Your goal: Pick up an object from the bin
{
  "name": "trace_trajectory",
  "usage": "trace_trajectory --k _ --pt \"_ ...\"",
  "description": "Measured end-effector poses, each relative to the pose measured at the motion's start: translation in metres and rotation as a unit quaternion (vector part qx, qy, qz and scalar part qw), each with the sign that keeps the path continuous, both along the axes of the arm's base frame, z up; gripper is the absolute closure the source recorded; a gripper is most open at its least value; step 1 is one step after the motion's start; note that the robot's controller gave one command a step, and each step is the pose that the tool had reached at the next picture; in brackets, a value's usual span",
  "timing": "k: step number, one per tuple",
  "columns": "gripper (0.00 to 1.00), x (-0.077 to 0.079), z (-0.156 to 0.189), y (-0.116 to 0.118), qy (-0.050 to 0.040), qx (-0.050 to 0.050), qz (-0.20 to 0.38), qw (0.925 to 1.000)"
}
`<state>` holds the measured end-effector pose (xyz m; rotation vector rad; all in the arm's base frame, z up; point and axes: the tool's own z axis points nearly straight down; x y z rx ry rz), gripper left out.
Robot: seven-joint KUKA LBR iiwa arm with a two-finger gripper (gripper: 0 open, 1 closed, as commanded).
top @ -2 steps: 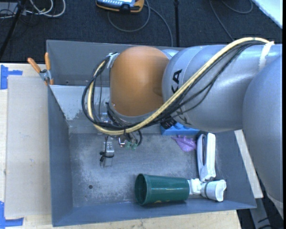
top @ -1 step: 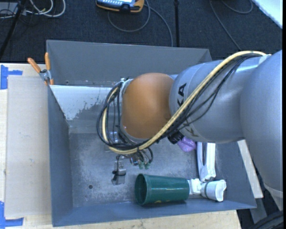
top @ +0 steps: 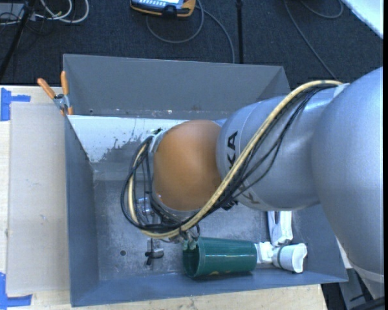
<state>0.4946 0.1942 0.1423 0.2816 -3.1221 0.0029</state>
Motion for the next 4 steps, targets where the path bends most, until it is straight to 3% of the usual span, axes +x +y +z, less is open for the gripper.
trace_trajectory --k 1,2,3,4 --pt "0.00 -0.015 0.006 -0.011 -0.0006 0.002 0.067 0.9978" --pt "0.00 -0.018 -0.056 -0.069 -0.0062 0.002 0.095 0.9954" --pt "1.00 -0.019 -0.073 -0.141 0.0002 0.002 0.130 0.9915" --pt "1.00 -0.019 -0.073 -0.141 0.0003 0.002 0.130 0.9915"
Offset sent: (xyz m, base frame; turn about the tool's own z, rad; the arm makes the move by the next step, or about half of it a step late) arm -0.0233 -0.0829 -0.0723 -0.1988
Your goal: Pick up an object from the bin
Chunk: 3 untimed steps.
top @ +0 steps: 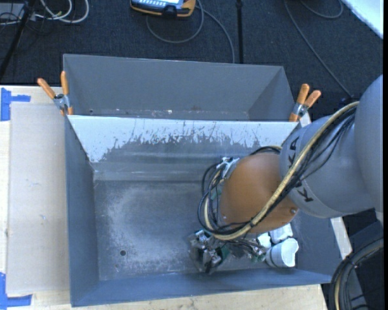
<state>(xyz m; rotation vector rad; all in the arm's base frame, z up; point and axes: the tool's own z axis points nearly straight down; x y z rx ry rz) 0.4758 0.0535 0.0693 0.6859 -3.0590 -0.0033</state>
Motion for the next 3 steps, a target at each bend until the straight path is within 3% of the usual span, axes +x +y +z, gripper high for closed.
trace_trajectory --k 2,3 --pt "1.00 -0.003 0.026 0.000 0.0056 0.000 0.000 1.0000" --pt "1.00 -0.001 0.047 0.001 0.0012 0.000 0.000 1.0000"
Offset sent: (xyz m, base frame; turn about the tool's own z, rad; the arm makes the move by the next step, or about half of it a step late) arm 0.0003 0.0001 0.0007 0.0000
